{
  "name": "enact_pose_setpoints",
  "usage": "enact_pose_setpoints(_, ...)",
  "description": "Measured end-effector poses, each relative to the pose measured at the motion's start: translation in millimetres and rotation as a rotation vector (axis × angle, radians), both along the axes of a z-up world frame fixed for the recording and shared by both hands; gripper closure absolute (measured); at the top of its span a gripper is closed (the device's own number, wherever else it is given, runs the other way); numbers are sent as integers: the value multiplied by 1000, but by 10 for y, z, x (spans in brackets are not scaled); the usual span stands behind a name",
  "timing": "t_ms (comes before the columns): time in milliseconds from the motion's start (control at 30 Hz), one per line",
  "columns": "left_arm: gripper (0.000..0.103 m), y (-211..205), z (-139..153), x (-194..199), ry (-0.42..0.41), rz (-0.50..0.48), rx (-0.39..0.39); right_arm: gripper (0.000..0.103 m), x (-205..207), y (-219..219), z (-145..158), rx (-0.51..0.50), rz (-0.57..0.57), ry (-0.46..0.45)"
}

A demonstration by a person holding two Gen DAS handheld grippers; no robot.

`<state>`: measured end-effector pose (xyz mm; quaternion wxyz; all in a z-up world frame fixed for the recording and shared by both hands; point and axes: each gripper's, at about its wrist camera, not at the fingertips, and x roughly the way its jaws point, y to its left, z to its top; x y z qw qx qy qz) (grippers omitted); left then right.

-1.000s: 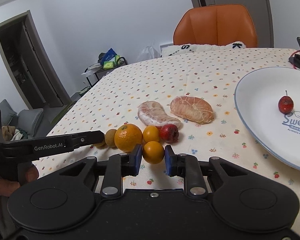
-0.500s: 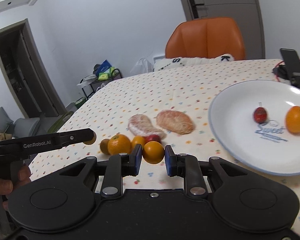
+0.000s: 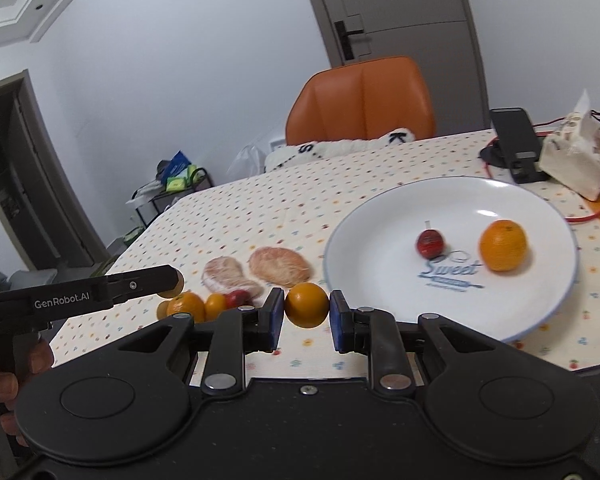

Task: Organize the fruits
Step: 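Carry tangerine and kiwi onto the white plate and open both tools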

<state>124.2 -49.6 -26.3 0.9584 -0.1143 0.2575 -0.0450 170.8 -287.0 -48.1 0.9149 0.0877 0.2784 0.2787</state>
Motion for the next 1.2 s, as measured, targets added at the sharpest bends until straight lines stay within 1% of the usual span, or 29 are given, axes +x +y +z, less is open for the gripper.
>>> enact_pose_setpoints(500,79,-534,17,150,3,-86,33,80,64,-494,-101,59,-84,12)
enact_pose_setpoints(833,79,-817,13,285,7,-129,56,80,115,-720,-154,83,-132,17)
enact_pose_setpoints(900,79,-878,2,311,8,-141,58,79,131,-752,-162,91,-141,17)
enact_pose_setpoints(933,79,-907,-2,322,8,-148,58,74,132,-770,-165,99,-145,17)
enact_pose_setpoints(967,79,-936,-8,337,9,-154,60,73,137,-788,-168,100,-153,15)
enact_pose_setpoints(1200,79,-1077,-29,418,10,-187,67,71,126,-870,-185,95,-169,21)
